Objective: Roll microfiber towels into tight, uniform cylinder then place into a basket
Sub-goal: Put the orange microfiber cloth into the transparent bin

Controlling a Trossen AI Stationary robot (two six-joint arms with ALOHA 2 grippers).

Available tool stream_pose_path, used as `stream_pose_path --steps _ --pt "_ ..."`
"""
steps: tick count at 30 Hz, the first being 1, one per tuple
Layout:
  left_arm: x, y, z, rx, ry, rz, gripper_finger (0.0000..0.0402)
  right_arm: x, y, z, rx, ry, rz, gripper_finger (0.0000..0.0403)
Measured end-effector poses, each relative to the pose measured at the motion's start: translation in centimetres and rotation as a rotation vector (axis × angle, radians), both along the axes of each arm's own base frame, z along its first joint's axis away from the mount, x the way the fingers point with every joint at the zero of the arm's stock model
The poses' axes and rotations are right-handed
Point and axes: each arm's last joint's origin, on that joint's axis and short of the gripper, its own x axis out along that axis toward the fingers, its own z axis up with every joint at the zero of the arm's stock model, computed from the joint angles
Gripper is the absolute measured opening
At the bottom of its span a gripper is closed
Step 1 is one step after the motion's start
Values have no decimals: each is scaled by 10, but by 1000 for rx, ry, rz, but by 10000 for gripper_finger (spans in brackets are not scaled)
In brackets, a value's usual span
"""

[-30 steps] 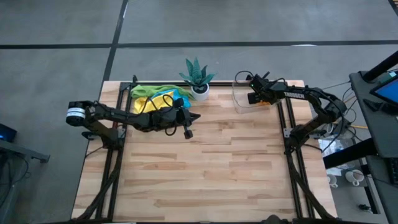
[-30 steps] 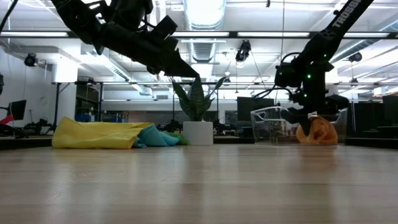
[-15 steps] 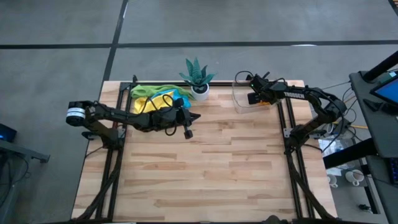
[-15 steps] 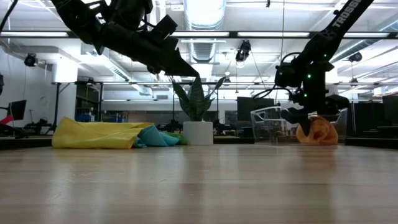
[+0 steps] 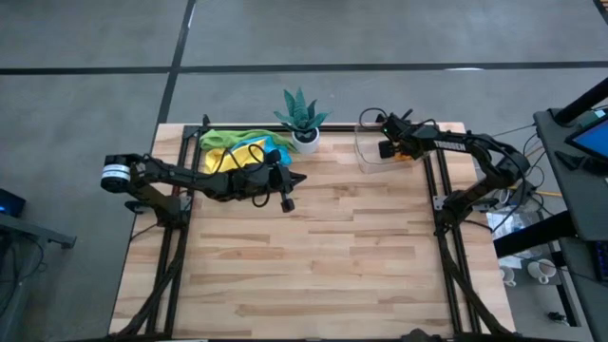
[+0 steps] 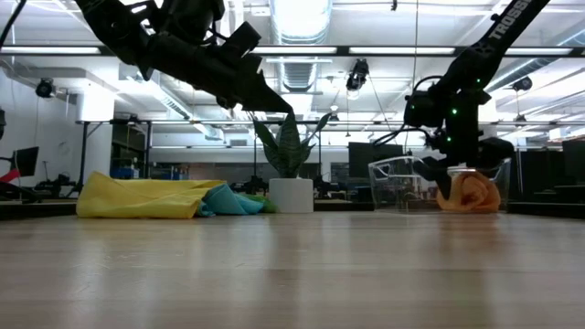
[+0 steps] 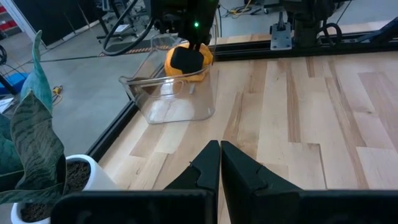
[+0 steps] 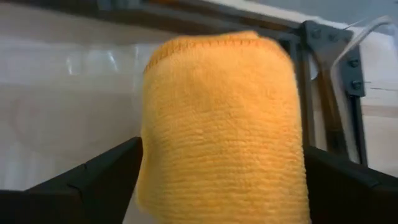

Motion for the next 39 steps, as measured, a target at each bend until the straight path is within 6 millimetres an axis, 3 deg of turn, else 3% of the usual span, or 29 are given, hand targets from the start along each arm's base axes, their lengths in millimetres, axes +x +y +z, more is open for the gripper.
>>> stream_pose_path --steps 8,17,24,29,34,37,39 --pt "0 0 0 0 2 0 0 -4 3 16 -78 -38 -43 378" --pt "0 0 0 0 2 -1 0 -12 14 51 -193 -154 -41 378" --pt "0 0 0 0 -1 -1 0 0 35 73 -260 -251 109 378" --pt "0 0 0 0 -2 -1 0 16 48 68 -286 -277 202 378" --pt "0 0 0 -1 -2 -1 0 23 46 53 -219 -210 246 375" --pt "0 0 0 -1 -2 -3 0 26 38 47 -167 -183 236 341" --pt "0 0 0 -1 -2 -3 0 28 32 41 -130 -141 230 293"
